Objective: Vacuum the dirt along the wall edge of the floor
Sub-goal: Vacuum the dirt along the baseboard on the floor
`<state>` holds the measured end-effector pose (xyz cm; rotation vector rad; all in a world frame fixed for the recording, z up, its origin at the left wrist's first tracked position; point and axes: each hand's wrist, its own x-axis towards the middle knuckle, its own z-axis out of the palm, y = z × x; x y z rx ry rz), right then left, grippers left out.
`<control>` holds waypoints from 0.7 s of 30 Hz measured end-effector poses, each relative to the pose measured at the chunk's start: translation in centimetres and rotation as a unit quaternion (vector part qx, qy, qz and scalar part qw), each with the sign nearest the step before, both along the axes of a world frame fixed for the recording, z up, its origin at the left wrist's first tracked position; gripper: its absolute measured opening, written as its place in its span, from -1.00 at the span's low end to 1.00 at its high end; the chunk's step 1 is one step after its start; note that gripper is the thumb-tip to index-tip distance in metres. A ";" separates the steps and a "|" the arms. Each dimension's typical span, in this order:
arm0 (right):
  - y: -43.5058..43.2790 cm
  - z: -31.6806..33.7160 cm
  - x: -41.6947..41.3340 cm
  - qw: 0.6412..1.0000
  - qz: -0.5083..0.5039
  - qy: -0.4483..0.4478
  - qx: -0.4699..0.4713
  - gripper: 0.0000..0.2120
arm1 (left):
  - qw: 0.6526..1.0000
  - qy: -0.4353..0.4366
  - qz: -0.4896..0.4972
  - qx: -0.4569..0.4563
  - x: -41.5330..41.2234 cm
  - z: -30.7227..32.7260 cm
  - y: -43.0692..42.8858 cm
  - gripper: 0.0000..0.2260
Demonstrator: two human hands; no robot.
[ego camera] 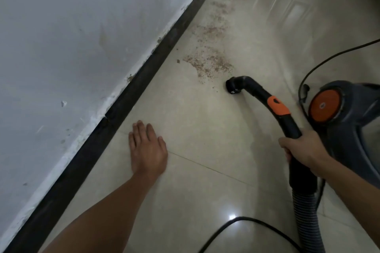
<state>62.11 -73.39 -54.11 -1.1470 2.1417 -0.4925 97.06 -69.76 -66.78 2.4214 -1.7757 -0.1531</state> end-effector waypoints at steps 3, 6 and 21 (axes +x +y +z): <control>2.0 -0.7 1.1 0.999 0.051 0.012 0.001 -0.86 | 1.000 -0.004 -0.001 -0.003 0.0 0.1 0.1 -0.43; 1.8 -1.3 1.1 0.999 0.032 0.017 -0.009 -0.88 | 1.000 -0.003 -0.001 0.002 0.1 0.2 0.1 -0.43; -9.6 -0.3 5.1 1.000 0.029 -0.004 -0.001 -0.91 | 1.000 -0.009 0.011 0.016 0.0 0.1 -0.2 -0.42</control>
